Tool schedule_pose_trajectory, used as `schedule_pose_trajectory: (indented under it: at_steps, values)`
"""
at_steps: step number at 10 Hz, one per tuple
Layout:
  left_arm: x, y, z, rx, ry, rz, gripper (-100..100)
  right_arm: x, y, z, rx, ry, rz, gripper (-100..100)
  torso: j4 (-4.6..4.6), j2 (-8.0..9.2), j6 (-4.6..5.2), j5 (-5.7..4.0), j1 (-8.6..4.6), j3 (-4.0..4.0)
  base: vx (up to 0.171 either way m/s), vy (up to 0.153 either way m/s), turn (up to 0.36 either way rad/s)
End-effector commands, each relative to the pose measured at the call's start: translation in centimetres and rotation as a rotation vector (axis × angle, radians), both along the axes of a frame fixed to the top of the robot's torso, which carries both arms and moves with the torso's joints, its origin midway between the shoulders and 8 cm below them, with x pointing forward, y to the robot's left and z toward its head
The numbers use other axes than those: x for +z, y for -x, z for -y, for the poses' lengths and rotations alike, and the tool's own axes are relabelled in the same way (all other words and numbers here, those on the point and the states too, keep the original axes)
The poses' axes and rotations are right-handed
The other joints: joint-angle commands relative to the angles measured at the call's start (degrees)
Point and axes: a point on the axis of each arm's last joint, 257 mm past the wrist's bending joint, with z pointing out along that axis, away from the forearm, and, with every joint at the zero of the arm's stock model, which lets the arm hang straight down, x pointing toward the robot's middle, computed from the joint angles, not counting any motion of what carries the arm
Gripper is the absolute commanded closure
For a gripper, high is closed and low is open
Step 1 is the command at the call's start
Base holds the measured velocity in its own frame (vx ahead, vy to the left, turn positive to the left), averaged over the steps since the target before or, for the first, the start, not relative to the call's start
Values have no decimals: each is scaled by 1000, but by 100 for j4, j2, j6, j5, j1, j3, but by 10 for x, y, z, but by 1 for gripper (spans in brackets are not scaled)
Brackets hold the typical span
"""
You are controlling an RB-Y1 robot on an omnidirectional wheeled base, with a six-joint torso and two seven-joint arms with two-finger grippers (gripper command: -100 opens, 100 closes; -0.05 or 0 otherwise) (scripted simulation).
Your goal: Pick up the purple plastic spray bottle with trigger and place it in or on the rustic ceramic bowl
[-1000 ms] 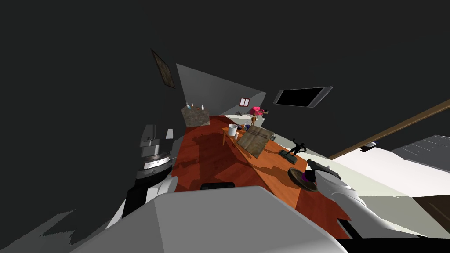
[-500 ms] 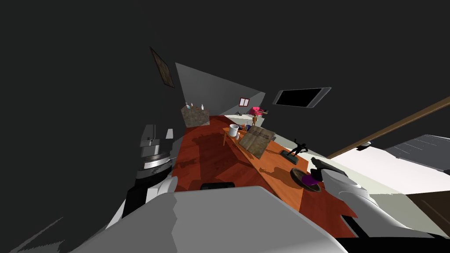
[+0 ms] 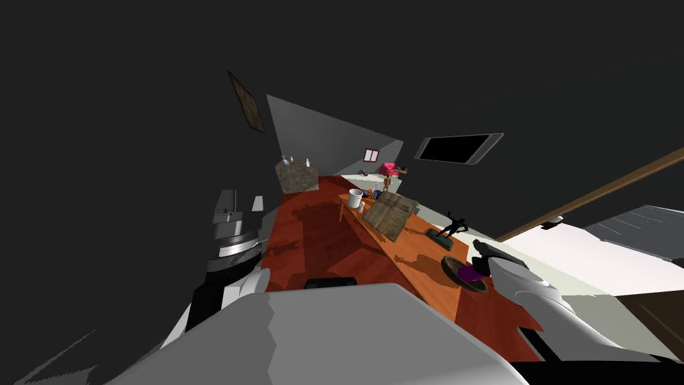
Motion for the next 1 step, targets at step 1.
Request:
schedule_pose_trajectory:
  at_steps: [1]
  values:
    - [0,0,0,0,0,0,0,0,0,0,0,0,0,0,0,0,0,0,0,0,0,0,0]
